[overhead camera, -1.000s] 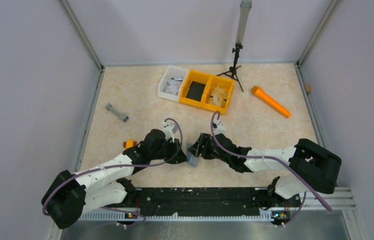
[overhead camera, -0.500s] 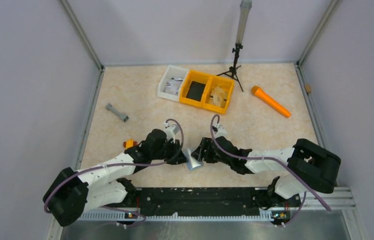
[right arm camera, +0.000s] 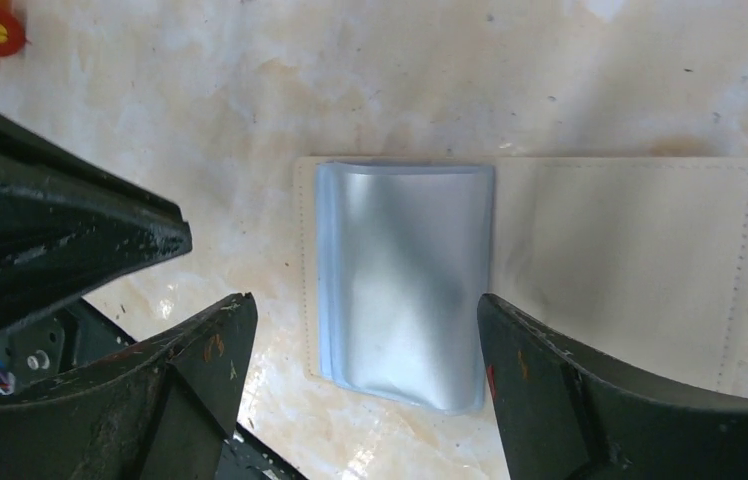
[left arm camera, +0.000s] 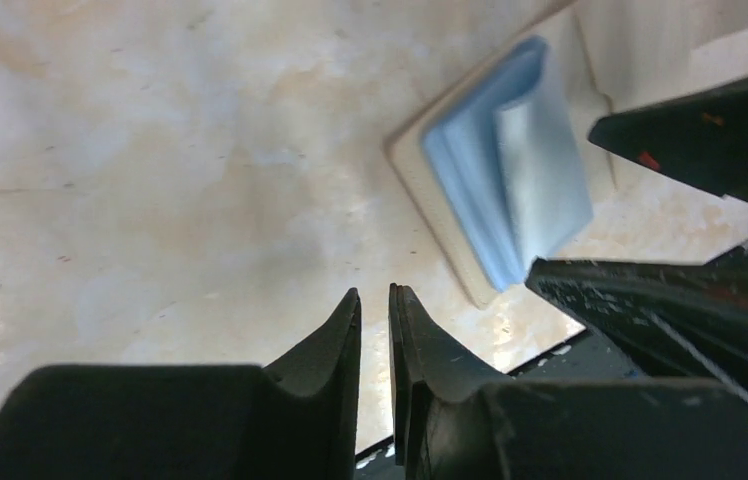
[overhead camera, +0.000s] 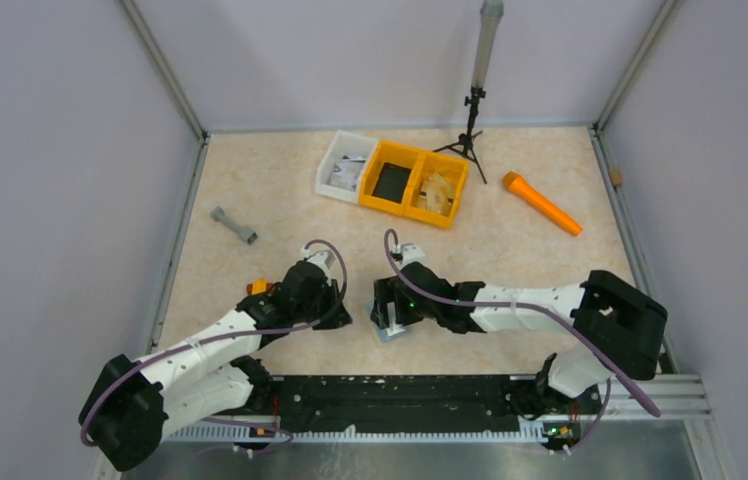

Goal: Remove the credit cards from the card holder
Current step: Remove the credit card from the card holder.

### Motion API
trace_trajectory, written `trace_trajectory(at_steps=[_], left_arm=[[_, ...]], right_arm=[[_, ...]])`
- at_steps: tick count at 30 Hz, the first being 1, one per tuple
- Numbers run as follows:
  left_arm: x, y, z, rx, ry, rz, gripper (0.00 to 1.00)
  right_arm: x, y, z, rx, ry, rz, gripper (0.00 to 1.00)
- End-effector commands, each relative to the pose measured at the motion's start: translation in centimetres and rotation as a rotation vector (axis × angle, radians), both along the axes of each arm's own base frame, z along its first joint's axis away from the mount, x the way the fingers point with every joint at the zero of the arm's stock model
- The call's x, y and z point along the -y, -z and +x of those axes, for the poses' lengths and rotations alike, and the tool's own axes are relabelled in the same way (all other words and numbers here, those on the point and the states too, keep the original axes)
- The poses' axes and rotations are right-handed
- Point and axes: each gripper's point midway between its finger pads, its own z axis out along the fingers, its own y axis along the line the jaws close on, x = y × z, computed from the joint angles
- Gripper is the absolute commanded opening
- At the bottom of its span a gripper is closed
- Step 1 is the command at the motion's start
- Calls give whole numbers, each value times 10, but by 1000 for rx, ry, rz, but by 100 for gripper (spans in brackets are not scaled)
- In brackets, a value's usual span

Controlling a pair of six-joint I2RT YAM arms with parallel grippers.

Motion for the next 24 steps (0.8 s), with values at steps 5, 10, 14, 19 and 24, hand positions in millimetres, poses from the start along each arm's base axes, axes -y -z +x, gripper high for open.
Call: trace_trajectory(at_steps=[5,10,14,19,24], left_arm=[[-15,2,6,-31,-78,40,20],[-14,2,5,-32,-64,36,21],[-12,1,4,-31,-45,25,21],[-11,2,3,-28,-37,21,21],[-11,4,1,-33,-29,18,21]], right_arm=[[-4,6,-4,56,-98,-292,82],[-2,15,-4,42,-94,-343,81],[3,27,-4,24,-80,-389,76],[7,42,-5,1,-75,-435,65],[-1,41,-11,-16,-93,-368,49]])
